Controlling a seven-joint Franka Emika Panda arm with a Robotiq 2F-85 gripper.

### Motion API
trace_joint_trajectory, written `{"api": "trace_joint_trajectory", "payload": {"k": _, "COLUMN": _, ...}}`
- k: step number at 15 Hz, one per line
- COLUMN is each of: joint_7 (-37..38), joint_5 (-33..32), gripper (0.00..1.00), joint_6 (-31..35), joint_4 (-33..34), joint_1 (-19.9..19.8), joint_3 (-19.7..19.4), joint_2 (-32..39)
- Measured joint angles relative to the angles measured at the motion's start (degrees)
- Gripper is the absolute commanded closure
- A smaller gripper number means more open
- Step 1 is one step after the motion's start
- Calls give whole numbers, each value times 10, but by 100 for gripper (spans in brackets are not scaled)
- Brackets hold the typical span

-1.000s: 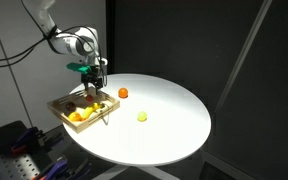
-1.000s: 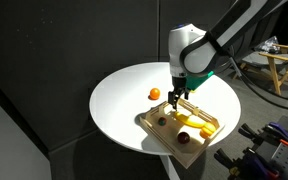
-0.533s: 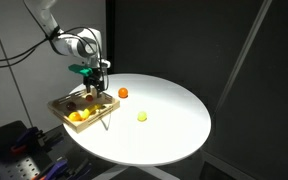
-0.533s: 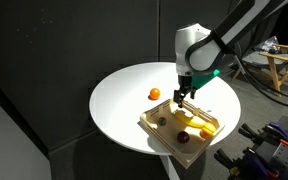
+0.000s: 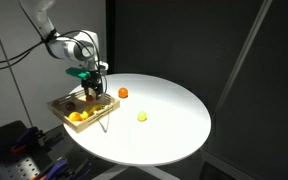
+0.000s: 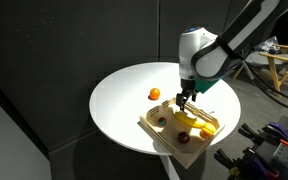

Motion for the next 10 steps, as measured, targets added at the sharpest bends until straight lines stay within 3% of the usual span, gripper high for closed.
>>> {"api": "trace_joint_trajectory", "payload": {"k": 10, "joint_7": 0, "joint_5": -11, "gripper": 0, "joint_6": 20, "joint_4": -10, "joint_1": 5, "joint_3": 0, "joint_2": 2}}
